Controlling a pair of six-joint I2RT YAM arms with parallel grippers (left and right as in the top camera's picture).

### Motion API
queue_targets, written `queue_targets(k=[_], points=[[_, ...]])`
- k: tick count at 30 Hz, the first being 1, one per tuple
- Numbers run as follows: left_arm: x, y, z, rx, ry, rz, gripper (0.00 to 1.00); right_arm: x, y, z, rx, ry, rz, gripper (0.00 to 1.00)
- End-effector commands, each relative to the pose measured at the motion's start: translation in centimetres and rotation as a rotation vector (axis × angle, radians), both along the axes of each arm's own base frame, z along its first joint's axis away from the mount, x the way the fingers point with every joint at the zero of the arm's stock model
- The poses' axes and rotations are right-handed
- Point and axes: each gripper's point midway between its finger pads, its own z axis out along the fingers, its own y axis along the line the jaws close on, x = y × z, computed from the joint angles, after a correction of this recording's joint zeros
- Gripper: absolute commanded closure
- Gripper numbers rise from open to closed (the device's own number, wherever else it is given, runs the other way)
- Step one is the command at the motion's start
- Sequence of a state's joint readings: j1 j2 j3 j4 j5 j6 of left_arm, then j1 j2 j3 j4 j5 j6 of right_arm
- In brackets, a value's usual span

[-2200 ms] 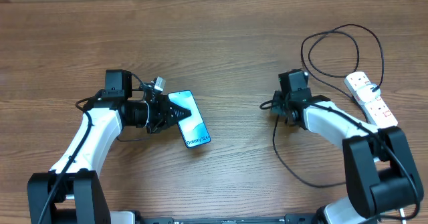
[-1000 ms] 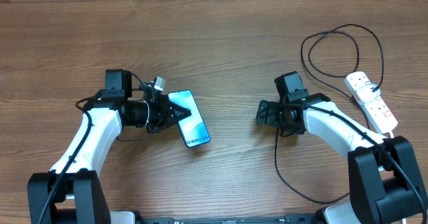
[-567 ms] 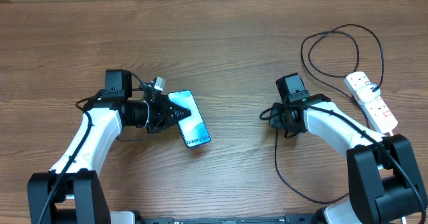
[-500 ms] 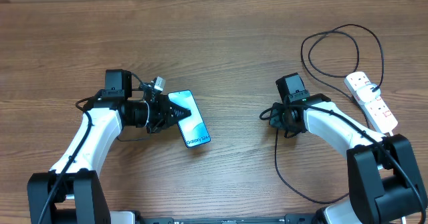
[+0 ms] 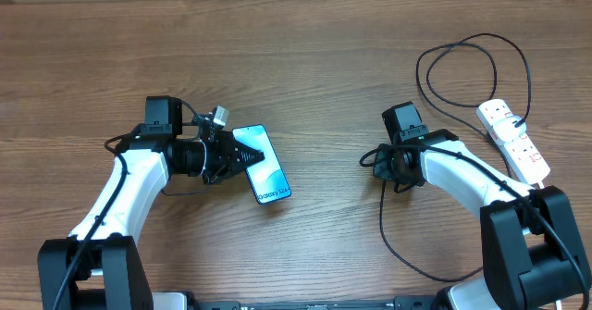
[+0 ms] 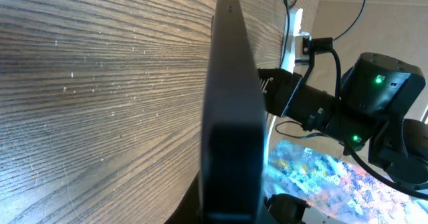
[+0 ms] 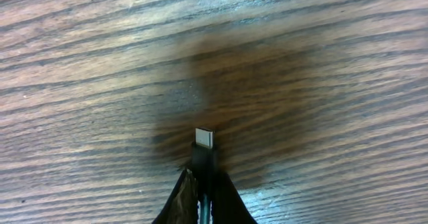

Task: Plug charger to phone and switch on socket
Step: 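Lower the right gripper and close it on the USB-C plug, then lift the plug with the right gripper and carry it toward the phone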

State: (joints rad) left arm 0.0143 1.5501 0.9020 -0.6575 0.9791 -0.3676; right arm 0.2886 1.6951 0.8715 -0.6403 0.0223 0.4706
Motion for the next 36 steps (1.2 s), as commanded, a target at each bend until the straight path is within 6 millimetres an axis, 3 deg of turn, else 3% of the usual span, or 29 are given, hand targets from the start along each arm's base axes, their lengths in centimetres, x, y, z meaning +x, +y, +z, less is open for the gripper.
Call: queue_targets(k=[1,10,13,17,23,27,36], points=[[0.1,-0.4,1.1,-0.035,-0.02,-0.009,0.96,-5.5,1.4,-3.8,0.09,0.226,0.023,0.96],[0.1,-0.5,1.2,-0.042,-0.021,-0.012,0.96,-4.8,2.6,-3.5,0.157,0.201,0.058,0.96],[0.1,-0.5,1.2,-0.041,-0.027,-0.015,0.96,-4.3,4.1,-2.4,0.257,0.193,0.147,0.96],[0.4,-1.1,3.1,-0.129,-0.169,-0.09,0.96,-4.3,8.8,2.2,0.607,0.16,0.392,0.96],[1.9,-1.4,8.7,-0.372,-0.423,-0.171,0.96,-6.4,11.9,9.3,0.992,0.099,0.596,0.96],[2.8,-1.3,9.5,-0.385,-0.432,-0.157,0.96,-8.6,12.5,12.5,1.135,0.073,0.678,0.96],[3.1,-1.4,9.8,-0.386,-0.44,-0.154,0.96,-13.7,11.4,17.8,1.173,0.083,0.757,0.96]])
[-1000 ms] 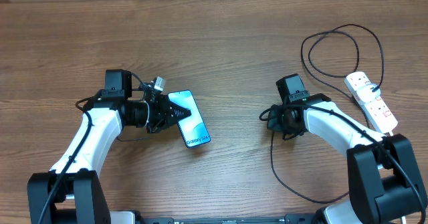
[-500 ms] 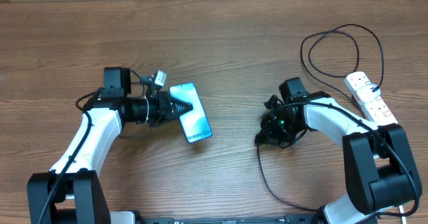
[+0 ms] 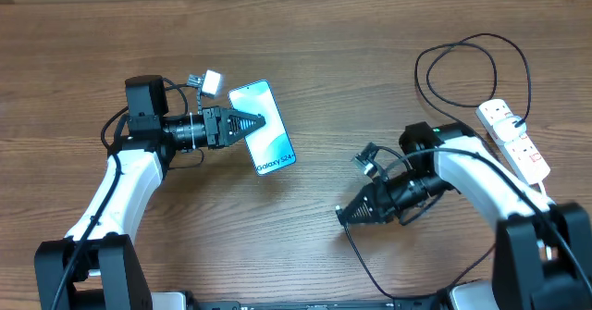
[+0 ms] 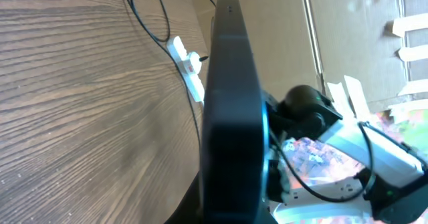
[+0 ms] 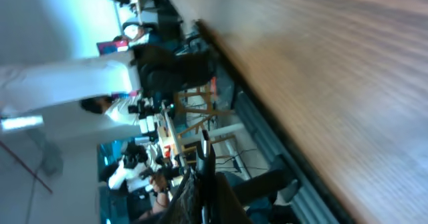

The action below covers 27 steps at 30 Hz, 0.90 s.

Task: Plug charger to phone and switch on socket
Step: 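Lift the plug with the right gripper and carry it toward the phone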

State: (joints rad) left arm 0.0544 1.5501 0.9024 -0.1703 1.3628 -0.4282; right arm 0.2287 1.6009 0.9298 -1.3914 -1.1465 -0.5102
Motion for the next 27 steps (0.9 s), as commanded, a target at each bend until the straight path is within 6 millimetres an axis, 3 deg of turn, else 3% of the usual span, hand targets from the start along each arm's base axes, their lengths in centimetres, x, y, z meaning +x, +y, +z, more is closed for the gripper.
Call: queue_targets(k=[1,9,15,21,27], points=[[-0.6,-0.2,1.4,-0.045,-0.005,-0.036,0.96,-0.8,0.1,3.5,0.105,-0.153,0.016,0.96],[-0.7,-0.4,1.4,-0.045,-0.002,-0.042,0.96,-6.1,-1.3,9.4,0.144,-0.303,-0.001,0.96],[-1.0,-1.1,1.4,-0.047,0.01,-0.063,0.96,-8.9,-2.1,11.6,0.19,-0.56,-0.002,0.96],[-2.0,-2.9,1.6,-0.07,0.114,-0.112,0.96,-8.0,-1.9,12.2,0.229,-0.765,-0.008,0.96],[-2.0,-4.0,3.4,-0.104,0.085,-0.164,0.96,-4.1,-1.5,9.3,0.152,-0.727,-0.069,0.96]])
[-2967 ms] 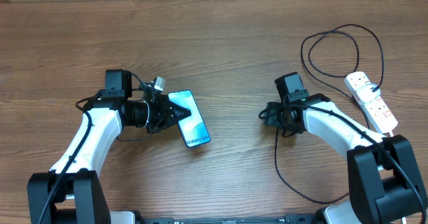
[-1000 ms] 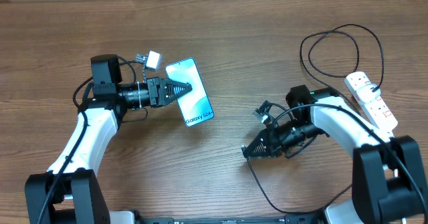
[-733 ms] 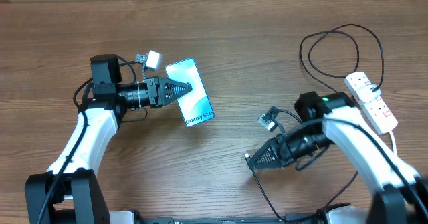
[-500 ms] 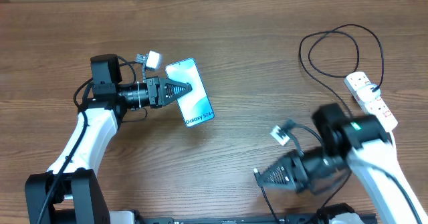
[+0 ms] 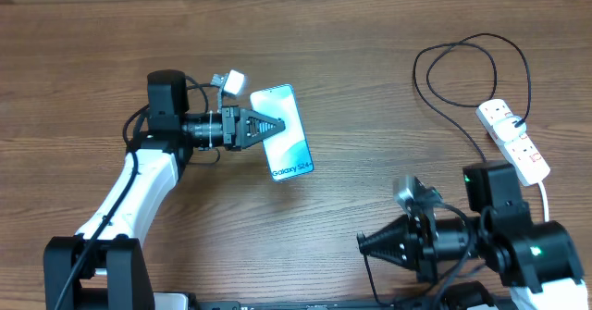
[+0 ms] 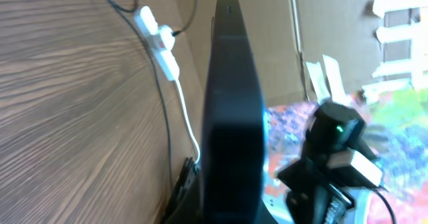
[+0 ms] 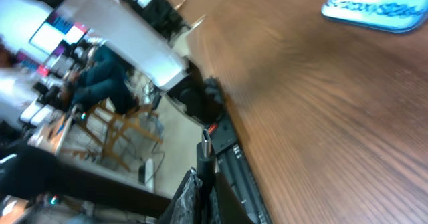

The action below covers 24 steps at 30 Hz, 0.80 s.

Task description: Plug charger to phone and switch on socket

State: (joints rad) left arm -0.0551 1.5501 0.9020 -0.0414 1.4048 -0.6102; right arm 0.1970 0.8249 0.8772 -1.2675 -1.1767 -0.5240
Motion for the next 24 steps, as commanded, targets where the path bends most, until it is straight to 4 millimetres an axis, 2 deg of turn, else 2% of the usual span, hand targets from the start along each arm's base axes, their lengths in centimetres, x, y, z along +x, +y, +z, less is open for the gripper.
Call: queue_targets(k=[1,7,9,14,19,24], points=[[-0.3,-0.4,2.3,-0.053,0.028,-0.045,0.96,1.8,0.1,-2.1,-0.035,0.13,-0.055,0.96],[0.8,-0.7,4.3,-0.067,-0.058,-0.03,0.96,4.2,1.1,-3.2,0.009,0.229,-0.029,0.96],[0.7,-1.0,4.9,-0.072,-0.086,-0.039,0.96,4.7,1.5,-3.0,0.065,0.278,-0.003,0.96],[0.1,-2.1,5.3,-0.08,-0.089,-0.076,0.96,6.8,2.4,-4.6,0.092,0.326,0.021,0.96],[-0.6,-2.6,5.4,-0.086,-0.068,-0.109,0.96,6.7,4.0,-5.6,0.085,0.306,0.098,0.96],[-0.8,-2.7,5.4,-0.087,-0.074,-0.119,0.96,6.9,5.2,-5.3,0.094,0.278,0.127,0.96]])
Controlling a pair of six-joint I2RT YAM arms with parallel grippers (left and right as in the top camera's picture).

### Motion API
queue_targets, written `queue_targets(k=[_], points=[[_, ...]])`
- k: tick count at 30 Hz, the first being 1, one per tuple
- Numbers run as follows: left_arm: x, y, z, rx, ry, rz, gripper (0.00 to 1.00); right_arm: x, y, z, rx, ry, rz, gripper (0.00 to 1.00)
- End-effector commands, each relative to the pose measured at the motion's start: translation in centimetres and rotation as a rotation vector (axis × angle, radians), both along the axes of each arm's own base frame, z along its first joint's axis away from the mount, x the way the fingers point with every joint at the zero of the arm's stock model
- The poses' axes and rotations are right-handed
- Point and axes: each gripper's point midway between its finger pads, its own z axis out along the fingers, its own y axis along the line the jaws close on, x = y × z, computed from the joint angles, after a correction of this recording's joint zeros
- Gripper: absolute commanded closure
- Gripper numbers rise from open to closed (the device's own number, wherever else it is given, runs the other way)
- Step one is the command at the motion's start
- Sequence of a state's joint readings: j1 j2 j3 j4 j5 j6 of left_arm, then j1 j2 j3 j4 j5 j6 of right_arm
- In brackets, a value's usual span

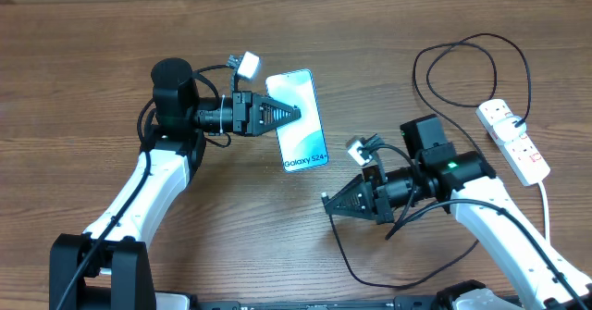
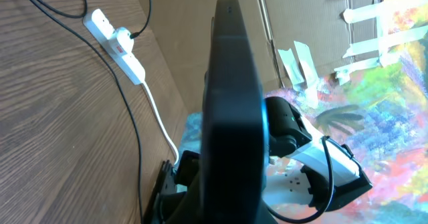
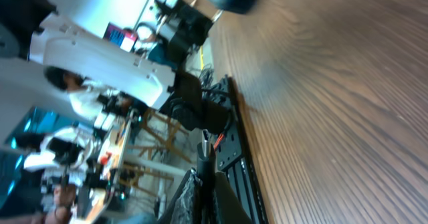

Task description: Plug charger to phone and switch on socket

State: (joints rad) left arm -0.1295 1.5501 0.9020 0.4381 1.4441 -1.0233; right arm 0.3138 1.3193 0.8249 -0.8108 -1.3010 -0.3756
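Note:
The phone (image 1: 301, 120), screen up and lit, hangs above the table with my left gripper (image 1: 283, 114) shut on its side. In the left wrist view it is a dark edge-on slab (image 2: 231, 103). My right gripper (image 1: 331, 202) is shut on the black charger plug (image 3: 205, 147), whose metal tip points left, a little below and to the right of the phone's bottom edge. The black cable (image 1: 462, 60) loops back to the white power strip (image 1: 514, 139) at the far right.
Wooden table (image 1: 92, 51) all around. Slack cable (image 1: 370, 273) curls toward the front edge under my right arm. The power strip (image 2: 120, 43) and my right arm (image 2: 294, 137) show past the phone in the left wrist view.
My right gripper with the plug has moved from the front edge up and left, close to the phone's bottom edge. The phone has shifted slightly right and farther back.
My left gripper first held the phone low at centre left while the right held the plug pointing down at the table. Then the phone was higher and the plug pointed left. The right arm then stood by the front edge, and now near the phone.

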Motion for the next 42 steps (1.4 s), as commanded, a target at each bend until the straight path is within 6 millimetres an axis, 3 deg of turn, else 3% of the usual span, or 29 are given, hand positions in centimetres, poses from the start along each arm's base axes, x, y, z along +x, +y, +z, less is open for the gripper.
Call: queue_targets(k=[1,11,16,42], points=[[-0.7,-0.1,0.9,-0.01,-0.015,-0.036,0.96,0.3,0.5,0.8,0.026,0.025,-0.001,0.96],[-0.6,-0.7,0.8,-0.005,-0.047,-0.024,0.96,2.2,2.1,2.4,0.062,-0.002,-0.019,0.96],[-0.7,-1.1,0.8,-0.004,-0.06,-0.03,0.96,2.8,2.7,1.3,-0.015,0.01,-0.071,0.96],[-1.5,-0.2,1.1,-0.022,-0.11,-0.082,0.96,3.4,3.0,1.8,-0.001,0.0,-0.084,0.96]])
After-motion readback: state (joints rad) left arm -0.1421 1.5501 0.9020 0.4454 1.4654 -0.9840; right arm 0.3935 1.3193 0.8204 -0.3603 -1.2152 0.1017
